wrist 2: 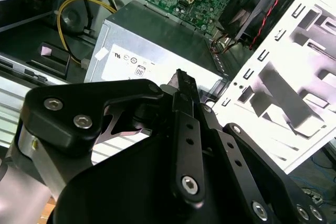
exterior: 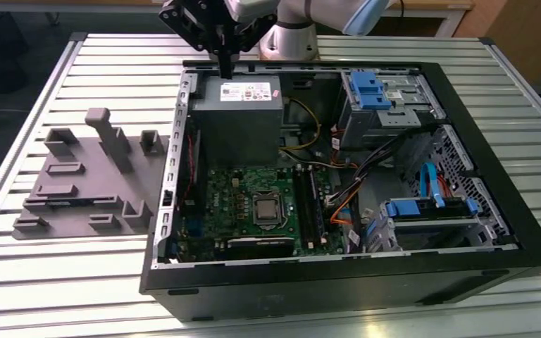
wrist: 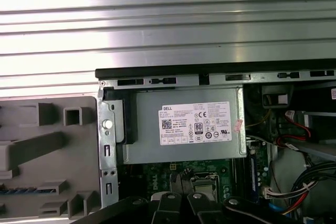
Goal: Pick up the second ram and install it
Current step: 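Reach for the second ram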
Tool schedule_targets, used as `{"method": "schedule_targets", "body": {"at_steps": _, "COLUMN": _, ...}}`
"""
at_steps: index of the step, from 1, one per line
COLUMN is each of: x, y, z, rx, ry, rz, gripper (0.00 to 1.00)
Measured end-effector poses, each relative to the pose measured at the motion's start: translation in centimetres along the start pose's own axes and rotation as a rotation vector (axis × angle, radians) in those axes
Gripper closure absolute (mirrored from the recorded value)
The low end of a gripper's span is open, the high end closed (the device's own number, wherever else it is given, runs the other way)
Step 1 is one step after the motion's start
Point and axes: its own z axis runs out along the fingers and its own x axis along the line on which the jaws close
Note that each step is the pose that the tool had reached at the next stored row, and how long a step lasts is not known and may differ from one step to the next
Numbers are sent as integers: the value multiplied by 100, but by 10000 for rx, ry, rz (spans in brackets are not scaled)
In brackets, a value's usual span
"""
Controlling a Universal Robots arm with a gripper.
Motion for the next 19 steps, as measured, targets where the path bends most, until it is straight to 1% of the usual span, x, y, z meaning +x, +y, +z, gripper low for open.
{"method": "schedule_targets", "body": {"at_steps": 13, "x": 44, "y": -4, "z": 0, "rx": 0, "ry": 0, "rz": 0, "gripper": 89}}
{"method": "schedule_targets", "body": {"at_steps": 16, "x": 68, "y": -5, "z": 0, "rx": 0, "ry": 0, "rz": 0, "gripper": 89}}
{"method": "schedule_targets", "body": {"at_steps": 19, "x": 113, "y": -9, "z": -1, "rx": 0, "ry": 0, "rz": 0, "gripper": 89}}
